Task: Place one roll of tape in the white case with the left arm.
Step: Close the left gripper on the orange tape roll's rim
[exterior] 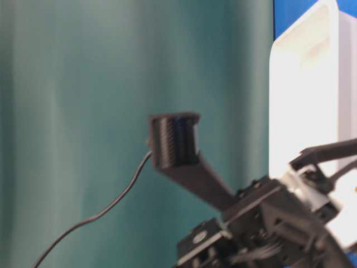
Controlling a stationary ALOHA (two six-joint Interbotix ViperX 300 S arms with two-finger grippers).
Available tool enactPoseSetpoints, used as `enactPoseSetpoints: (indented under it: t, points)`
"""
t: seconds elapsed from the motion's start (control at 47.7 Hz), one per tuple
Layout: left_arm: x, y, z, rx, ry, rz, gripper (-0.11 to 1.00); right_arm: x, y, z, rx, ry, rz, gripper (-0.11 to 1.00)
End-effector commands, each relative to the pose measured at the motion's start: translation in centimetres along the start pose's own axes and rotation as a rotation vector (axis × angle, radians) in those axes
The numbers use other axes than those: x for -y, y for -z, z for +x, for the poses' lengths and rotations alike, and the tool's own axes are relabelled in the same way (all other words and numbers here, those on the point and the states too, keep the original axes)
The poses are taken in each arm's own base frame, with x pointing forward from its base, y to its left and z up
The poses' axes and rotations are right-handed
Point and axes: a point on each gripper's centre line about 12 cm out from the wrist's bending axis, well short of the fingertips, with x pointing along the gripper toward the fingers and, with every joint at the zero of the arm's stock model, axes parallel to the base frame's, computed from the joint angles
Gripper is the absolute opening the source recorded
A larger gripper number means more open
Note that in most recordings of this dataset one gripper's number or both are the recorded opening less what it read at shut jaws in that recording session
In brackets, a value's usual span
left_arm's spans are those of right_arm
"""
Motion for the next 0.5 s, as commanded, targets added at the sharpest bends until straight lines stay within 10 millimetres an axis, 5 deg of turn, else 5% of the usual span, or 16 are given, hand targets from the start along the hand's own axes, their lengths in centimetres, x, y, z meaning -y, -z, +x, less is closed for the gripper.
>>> enactPoseSetpoints:
  t: [0.0,0.273,0.483]
  points:
    - [-0.26,-1.07,0.11,0.018,-0.004,-0.003,0.88,0.07,-0.63,0.12,0.017,0.003,0.002,-0.11]
    - [-0.88,-1.18,0.83,-0.011,-0.018,-0.013,0.83,0.04,-0.49,0.15,0.006,0.002,0.002,-0.11]
    - [-0.81,-1.5,0.15,-0.072,-0.03,0.002,0.29,0.04,-0.45,0.13,0.002,0.002,0.002,-0.11]
